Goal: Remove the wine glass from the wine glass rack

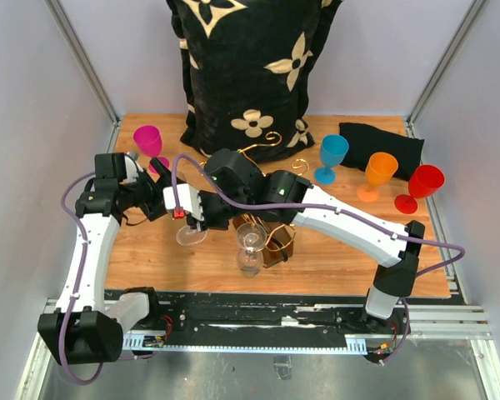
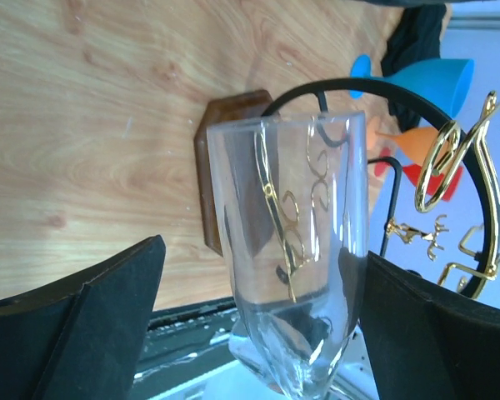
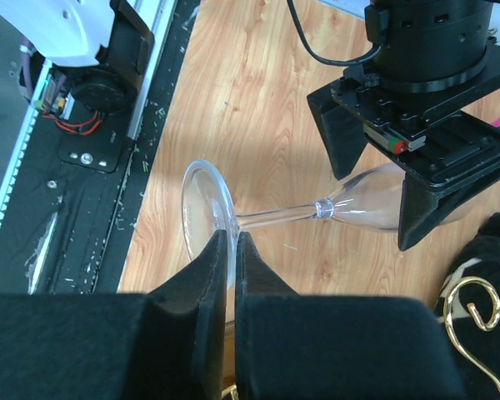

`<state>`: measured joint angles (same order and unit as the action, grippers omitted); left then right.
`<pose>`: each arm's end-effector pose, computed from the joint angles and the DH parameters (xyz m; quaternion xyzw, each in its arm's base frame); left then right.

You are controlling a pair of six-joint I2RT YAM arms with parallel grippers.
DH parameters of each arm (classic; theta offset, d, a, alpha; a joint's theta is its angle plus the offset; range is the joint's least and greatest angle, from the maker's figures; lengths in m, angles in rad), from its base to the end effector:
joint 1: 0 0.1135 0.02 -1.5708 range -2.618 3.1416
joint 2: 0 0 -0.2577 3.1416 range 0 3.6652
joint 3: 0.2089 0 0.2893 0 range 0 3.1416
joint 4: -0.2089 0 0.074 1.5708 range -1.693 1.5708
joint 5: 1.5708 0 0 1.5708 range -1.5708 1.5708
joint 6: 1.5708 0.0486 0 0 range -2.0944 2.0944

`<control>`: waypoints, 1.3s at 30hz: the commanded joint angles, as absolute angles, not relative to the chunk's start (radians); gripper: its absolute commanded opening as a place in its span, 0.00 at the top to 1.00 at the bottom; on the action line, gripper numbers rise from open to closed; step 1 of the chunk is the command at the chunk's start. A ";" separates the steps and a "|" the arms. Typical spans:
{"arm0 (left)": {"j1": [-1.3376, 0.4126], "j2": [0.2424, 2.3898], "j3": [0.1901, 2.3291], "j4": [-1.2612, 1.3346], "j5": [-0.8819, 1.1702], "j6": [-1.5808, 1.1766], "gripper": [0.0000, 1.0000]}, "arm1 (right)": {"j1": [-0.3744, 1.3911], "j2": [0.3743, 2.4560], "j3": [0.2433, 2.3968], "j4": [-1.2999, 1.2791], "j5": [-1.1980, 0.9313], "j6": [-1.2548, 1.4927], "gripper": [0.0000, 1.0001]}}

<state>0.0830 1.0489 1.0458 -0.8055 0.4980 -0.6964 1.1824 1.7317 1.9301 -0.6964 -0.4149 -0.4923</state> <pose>0.2564 -0.0020 0.3116 -0.2570 0.8670 -0.3269 0.2746 0.1451 0.4063 0.4259 -0.6953 0.4849 0.3358 0.4107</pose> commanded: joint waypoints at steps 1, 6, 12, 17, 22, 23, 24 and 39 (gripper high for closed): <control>0.084 1.017 1.000 -0.731 0.655 -0.766 0.05 | 1.205 1.730 1.899 -0.611 -0.387 -0.565 0.99; 0.084 0.996 0.942 -0.636 0.715 -0.843 0.13 | 1.214 1.704 1.869 -0.601 -0.409 -0.583 0.99; 0.086 1.015 0.934 -0.574 0.765 -0.872 0.26 | 1.223 1.664 1.816 -0.604 -0.410 -0.608 0.99; 0.121 1.036 0.945 -0.586 0.800 -0.839 0.30 | 1.223 1.636 1.777 -0.610 -0.406 -0.628 0.99; 0.148 1.050 0.929 -0.575 0.855 -0.819 0.37 | 1.223 1.610 1.752 -0.617 -0.392 -0.653 0.99; 0.149 1.052 0.923 -0.569 0.864 -0.817 0.37 | 1.223 1.607 1.747 -0.619 -0.390 -0.659 0.99; 0.151 1.053 0.917 -0.564 0.874 -0.815 0.38 | 1.223 1.603 1.743 -0.623 -0.390 -0.665 0.99; 0.193 1.079 0.949 -0.583 0.934 -0.695 0.58 | 1.223 1.587 1.701 -0.625 -0.342 -0.691 0.80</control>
